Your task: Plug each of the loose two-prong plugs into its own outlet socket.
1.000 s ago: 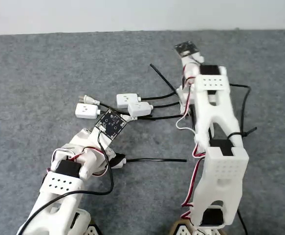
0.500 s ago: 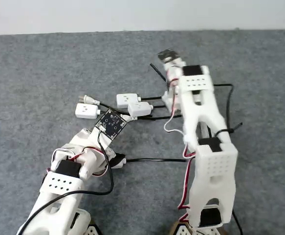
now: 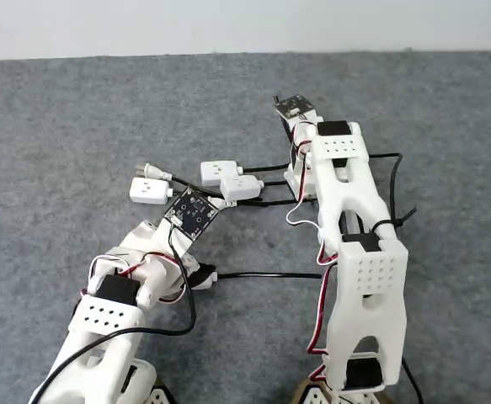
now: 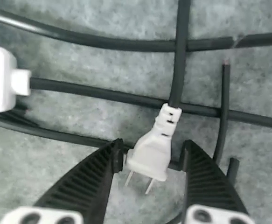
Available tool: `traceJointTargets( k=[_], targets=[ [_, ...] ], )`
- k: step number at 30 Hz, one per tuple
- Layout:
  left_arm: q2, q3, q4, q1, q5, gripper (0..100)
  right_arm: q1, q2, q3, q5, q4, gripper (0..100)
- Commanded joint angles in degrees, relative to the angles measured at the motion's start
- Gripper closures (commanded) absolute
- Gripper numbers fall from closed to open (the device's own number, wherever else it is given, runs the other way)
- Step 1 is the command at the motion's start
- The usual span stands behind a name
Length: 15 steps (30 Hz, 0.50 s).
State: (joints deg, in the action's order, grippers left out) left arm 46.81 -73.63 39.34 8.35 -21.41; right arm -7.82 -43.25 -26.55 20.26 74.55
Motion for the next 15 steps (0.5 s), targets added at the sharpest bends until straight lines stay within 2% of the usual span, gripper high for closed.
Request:
traceJointTargets(
  k=[1, 7, 15],
  targets=[
    [1.49, 0.57, -1.49, 0.18, -0.53, 65, 0.84, -0.22, -2.64, 0.70, -1.19, 80.5],
    [1.49, 0.57, -1.49, 0.18, -0.53, 65, 0.48, -0.31, -2.73, 0.79, -2.95, 99.6],
    [1.49, 0.57, -1.49, 0.18, -0.53, 65, 0.84, 0.48, -3.25, 0.79, -2.86, 98.9]
  ],
)
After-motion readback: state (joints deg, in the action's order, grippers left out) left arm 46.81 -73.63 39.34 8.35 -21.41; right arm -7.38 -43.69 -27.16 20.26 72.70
